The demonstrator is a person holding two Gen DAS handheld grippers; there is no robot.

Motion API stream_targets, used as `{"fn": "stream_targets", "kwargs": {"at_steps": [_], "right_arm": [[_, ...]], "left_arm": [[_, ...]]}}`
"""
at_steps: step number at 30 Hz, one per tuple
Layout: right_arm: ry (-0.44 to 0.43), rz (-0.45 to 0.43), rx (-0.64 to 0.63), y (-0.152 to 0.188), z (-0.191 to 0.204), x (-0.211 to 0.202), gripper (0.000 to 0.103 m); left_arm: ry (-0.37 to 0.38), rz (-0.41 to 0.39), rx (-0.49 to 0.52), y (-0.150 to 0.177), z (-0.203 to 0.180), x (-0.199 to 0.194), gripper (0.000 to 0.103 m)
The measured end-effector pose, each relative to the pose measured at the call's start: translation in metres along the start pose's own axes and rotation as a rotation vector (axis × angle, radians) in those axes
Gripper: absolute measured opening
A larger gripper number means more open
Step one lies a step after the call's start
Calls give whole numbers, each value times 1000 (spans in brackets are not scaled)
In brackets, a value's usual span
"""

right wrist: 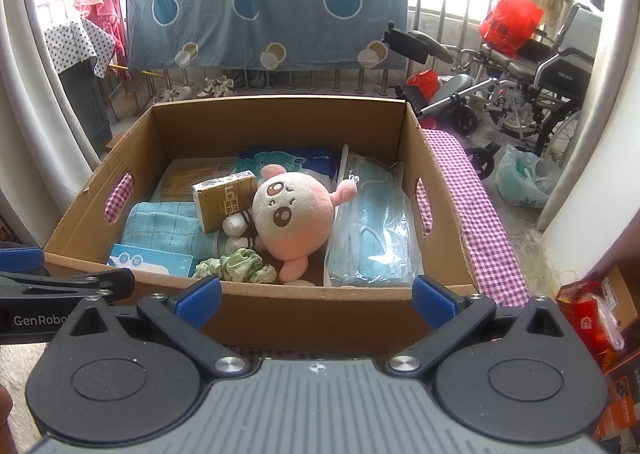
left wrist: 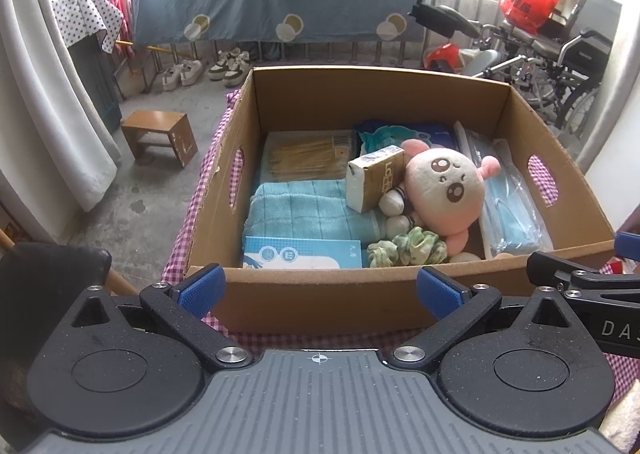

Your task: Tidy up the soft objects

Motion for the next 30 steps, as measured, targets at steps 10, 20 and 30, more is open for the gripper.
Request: {"fn": "stream_targets", "kwargs": {"at_steps": [10,20,30], "right_arm": [[0,1,0,0,0,0,103],[1,2,0,0,1,0,103],[1,1,-1,0,2,0,103]], "left_arm": [[4,3,0,1,1,1,102],[7,12,-5,1,4,1,102],[8,15,-7,1,4,1,102]]}}
Point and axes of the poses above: each gripper's, at about its wrist camera, not at the fingertips, and x roughly the way its jaws point, z to its left, y to its underside, the point moved 4 cm from there along x, roughly the way its jaws point, and after that the axes turned 7 degrees about z, right-handed, at the moved point
